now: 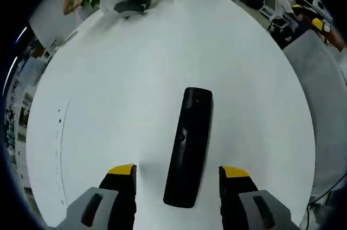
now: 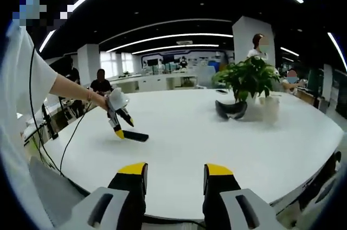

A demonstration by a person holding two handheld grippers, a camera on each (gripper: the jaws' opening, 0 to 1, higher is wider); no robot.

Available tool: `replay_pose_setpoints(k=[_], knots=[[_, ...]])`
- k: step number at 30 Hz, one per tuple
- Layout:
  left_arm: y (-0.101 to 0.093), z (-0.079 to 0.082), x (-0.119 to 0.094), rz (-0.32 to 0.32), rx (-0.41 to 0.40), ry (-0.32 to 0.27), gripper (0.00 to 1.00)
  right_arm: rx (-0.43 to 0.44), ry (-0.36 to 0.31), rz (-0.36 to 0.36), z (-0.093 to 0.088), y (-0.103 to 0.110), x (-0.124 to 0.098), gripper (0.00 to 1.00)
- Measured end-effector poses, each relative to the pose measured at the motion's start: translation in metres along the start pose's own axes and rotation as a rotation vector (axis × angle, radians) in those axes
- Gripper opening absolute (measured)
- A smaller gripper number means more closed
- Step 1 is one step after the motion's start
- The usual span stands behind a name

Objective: Press the specified remote control buttons in sequence, fully releasing each button before pressing the next.

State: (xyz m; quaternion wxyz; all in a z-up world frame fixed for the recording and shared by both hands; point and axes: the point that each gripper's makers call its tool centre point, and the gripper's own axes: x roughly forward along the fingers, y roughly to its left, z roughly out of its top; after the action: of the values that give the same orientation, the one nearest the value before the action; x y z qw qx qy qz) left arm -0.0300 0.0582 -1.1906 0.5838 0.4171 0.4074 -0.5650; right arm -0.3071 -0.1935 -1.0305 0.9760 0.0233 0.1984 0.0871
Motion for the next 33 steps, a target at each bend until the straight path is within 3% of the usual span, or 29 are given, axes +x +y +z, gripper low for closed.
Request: replay_pose_setpoints(k=[3,6,8,10,12,14,33], knots=[[-0.003,0.003,0.003,-0.028,-0.011,-0.003,0.6,0.0,0.011,-0.001,-0.003,0.0,-0.001,0.37],[-0.008,0.004,0.005,-0.06,0.033,0.011,0.55,-0.003,0.014,-0.001,-0.004,0.0,0.0,0.37],[-0.005,0.004,0.005,-0.05,0.024,0.011,0.53,0.0,0.012,0.002,-0.003,0.001,0.001,0.36],[-0.003,0.004,0.004,-0.049,0.024,0.007,0.46,-0.002,0.013,0.007,-0.003,0.002,0.002,0.36],[-0.005,0.002,0.002,-0.065,0.033,0.01,0.31,-0.007,0.017,0.014,-0.003,0.003,0.004,0.35],[-0.002,0.0,0.002,-0.034,0.062,0.009,0.24,-0.011,0.016,0.018,-0.003,0.005,0.006,0.35],[-0.033,-0.008,-0.001,0.0,-0.024,-0.024,0.23,-0.04,0.005,0.072,0.006,0.015,0.021,0.34]])
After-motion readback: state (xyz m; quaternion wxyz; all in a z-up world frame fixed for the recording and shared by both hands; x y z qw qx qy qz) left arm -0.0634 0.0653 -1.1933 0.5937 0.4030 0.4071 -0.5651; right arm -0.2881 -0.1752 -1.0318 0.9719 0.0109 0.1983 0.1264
